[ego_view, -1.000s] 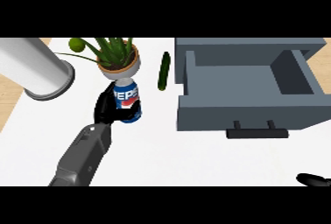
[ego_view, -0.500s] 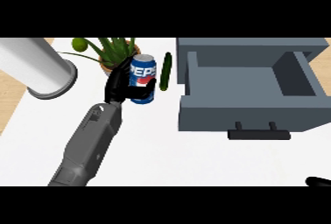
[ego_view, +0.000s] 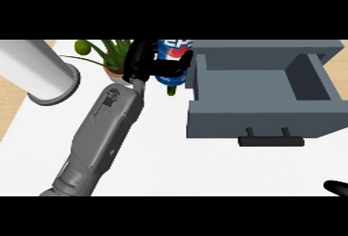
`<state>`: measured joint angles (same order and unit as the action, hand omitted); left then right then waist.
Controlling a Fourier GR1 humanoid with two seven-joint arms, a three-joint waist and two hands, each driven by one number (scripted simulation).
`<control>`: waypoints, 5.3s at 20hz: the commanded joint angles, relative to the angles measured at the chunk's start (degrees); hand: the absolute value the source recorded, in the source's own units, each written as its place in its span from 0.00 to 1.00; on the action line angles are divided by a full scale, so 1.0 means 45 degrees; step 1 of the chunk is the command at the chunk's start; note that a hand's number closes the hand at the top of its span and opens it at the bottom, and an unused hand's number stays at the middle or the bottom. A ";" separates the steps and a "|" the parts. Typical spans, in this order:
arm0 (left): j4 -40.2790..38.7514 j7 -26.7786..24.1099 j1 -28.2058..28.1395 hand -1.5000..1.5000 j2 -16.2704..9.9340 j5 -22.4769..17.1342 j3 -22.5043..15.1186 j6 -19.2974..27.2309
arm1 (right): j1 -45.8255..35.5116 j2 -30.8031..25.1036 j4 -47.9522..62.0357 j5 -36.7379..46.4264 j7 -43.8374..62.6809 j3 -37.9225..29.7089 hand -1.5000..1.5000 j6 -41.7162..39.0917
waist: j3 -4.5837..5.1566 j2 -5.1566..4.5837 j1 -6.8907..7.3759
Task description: Pick up the can, place it into the drawer and close the drawer
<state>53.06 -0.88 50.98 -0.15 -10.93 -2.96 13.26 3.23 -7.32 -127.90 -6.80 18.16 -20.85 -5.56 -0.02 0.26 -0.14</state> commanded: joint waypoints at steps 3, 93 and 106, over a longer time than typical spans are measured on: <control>0.0423 0.1931 0.1784 1.00 0.0025 0.0122 -0.0767 0.1221 | 0.0217 0.0170 -0.0912 0.0121 0.0640 0.0239 0.00 0.0173 | 0.0002 -0.0035 -0.0137; -0.5468 0.1796 0.7503 0.00 -0.2021 -0.4330 -0.2954 0.4065 | -1.1961 -0.0750 2.0146 1.4936 -0.4851 0.4483 0.00 0.8637 | -0.0001 -0.0111 0.1047; -0.2897 0.2730 0.5871 0.00 -0.3419 -0.4000 -0.3309 0.3560 | -1.5049 -0.1223 2.3549 1.5005 -0.5249 0.3402 0.00 0.9951 | -0.0008 -0.0258 0.1567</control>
<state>36.35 10.22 79.51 -13.64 -28.96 -17.67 30.05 -59.93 -11.75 -24.67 61.88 -5.13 -3.21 37.30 -0.04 -0.84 5.42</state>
